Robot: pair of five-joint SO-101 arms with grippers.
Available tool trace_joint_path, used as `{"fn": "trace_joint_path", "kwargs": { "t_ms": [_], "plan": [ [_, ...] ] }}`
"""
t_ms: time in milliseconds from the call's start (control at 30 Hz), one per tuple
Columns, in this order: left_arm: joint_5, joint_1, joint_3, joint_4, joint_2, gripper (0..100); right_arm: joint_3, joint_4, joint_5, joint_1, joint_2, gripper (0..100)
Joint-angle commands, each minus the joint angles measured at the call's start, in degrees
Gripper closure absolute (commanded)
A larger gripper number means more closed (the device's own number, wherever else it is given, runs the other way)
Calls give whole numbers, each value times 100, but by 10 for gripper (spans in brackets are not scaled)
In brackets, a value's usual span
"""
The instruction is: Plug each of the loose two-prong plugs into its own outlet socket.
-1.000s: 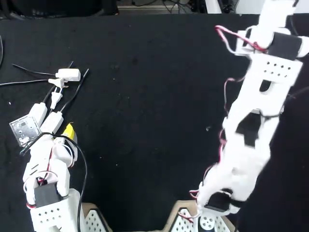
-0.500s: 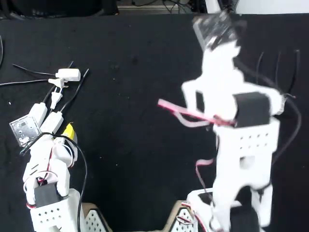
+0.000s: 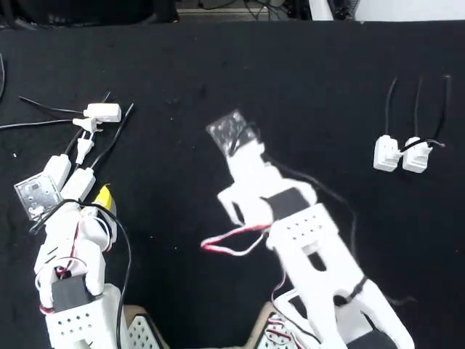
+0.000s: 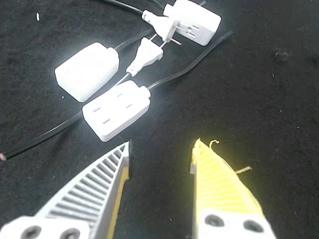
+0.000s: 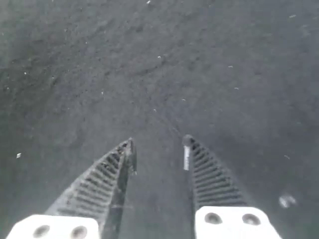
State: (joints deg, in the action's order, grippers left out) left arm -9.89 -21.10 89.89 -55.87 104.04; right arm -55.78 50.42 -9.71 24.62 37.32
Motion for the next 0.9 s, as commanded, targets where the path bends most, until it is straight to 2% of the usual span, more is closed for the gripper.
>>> {"fn": "trace_joint_path", "kwargs": {
  "t_ms": [0, 167, 333, 433, 533, 700, 867],
  "plan": [
    [70, 84, -110, 114, 35, 790, -778, -1257, 273, 167, 171, 839],
    [633, 66, -637, 70, 9, 790, -1569, -2084, 422, 185, 198, 839],
    [1240, 22, -1235, -70, 0, 790, -1657, -2084, 422, 185, 171, 839],
    [1582, -207, -1842, -501, -18, 790, -1657, -2101, 413, 176, 171, 839],
    [2224, -532, -2527, -747, -334, 790, -1666, -2101, 413, 176, 163, 839],
    [3209, -945, -3354, -791, -1987, 790, -1666, -2101, 413, 167, 163, 839],
    [4088, -971, -4101, -800, -4290, 794, -1675, -2101, 413, 167, 163, 839]
  ]
}}
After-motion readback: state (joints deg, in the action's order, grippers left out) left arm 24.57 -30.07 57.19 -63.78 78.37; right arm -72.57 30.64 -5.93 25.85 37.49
